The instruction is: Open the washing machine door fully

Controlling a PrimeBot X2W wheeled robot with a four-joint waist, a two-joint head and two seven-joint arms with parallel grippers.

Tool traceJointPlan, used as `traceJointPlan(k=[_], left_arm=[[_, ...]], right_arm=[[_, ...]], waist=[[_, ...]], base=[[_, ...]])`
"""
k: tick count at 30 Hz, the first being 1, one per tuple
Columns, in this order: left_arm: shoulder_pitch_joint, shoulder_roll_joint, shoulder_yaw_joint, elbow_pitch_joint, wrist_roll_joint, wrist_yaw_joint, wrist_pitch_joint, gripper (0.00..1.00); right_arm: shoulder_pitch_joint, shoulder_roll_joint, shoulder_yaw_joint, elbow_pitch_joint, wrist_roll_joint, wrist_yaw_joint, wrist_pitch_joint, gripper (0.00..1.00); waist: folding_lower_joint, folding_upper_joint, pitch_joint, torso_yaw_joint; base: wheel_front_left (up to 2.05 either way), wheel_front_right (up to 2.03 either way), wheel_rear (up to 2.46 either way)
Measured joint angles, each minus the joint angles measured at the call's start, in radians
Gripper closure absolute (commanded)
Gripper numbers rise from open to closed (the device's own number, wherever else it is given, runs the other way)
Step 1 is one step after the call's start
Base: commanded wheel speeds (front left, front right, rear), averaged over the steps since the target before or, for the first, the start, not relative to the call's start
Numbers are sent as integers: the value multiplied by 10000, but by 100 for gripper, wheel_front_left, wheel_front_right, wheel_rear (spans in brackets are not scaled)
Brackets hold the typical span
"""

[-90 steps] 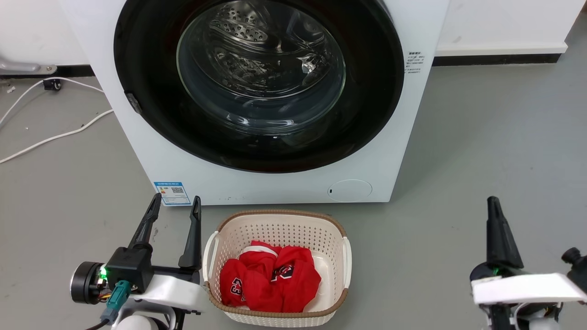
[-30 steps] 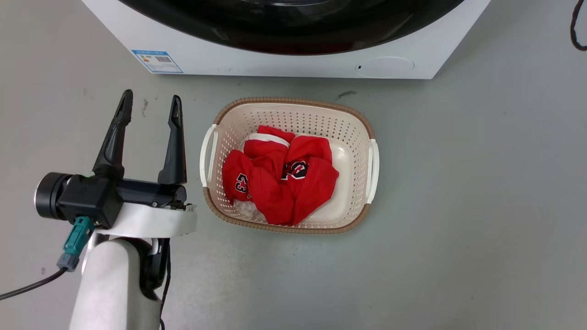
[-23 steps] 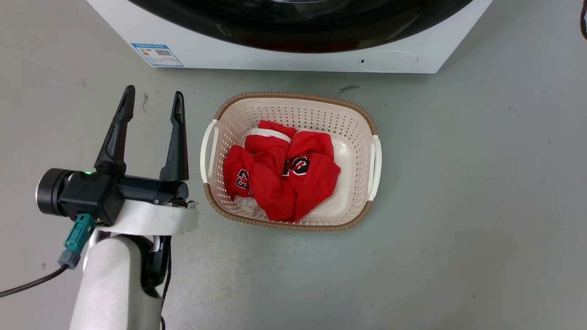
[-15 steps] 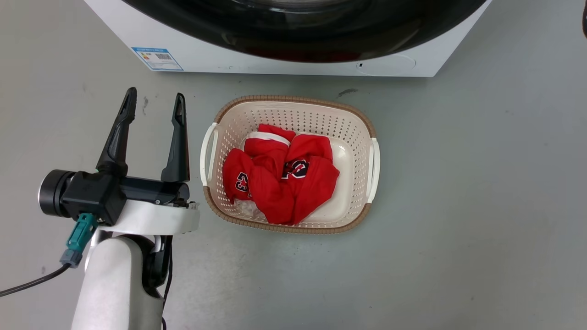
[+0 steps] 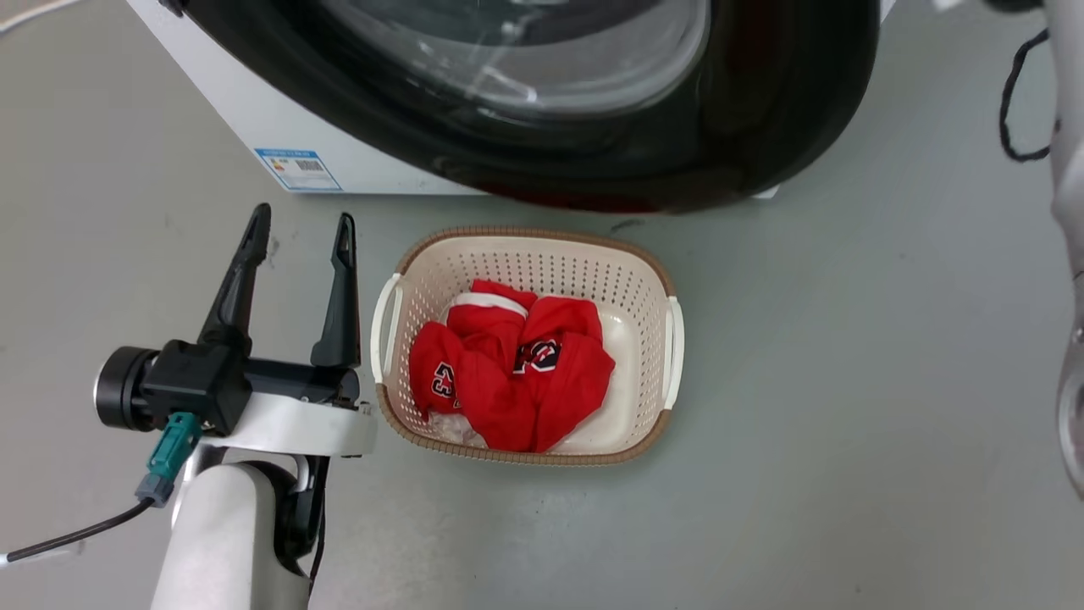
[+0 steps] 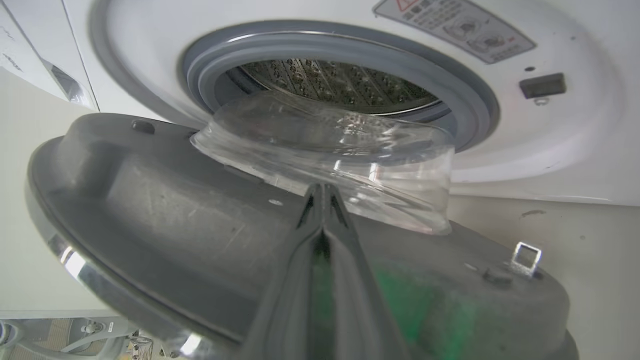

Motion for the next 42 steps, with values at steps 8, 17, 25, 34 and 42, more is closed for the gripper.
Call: traceJointPlan(k=[8, 17, 25, 34, 42], left_arm=[[411, -69, -125, 249, 58, 0, 0, 0], [977, -146, -213, 474, 105, 2, 0, 0], [1265, -284, -311, 598, 178, 0, 0, 0], [1355, -336, -357, 608, 201, 0, 0, 0], [1418, -359, -280, 612, 222, 0, 0, 0]], right_arm=[[1596, 190, 109, -1231, 612, 0, 1584, 100], [3710, 326, 660, -3298, 1452, 2, 3179, 100], [5508, 349, 2096, -5049, 3279, 2, 3904, 100], [6277, 343, 3411, -5816, 4497, 0, 3568, 100], [6592, 366, 3860, -6241, 4874, 2, 2581, 100]], waist=[[0, 0, -877, -1], [0, 0, -1859, 137], [-1, 0, -2491, 343], [-1, 1, -2680, 425], [-1, 0, -2746, 358]], base=[[0, 0, 0], [0, 0, 0], [0, 0, 0], [0, 0, 0], [0, 0, 0]])
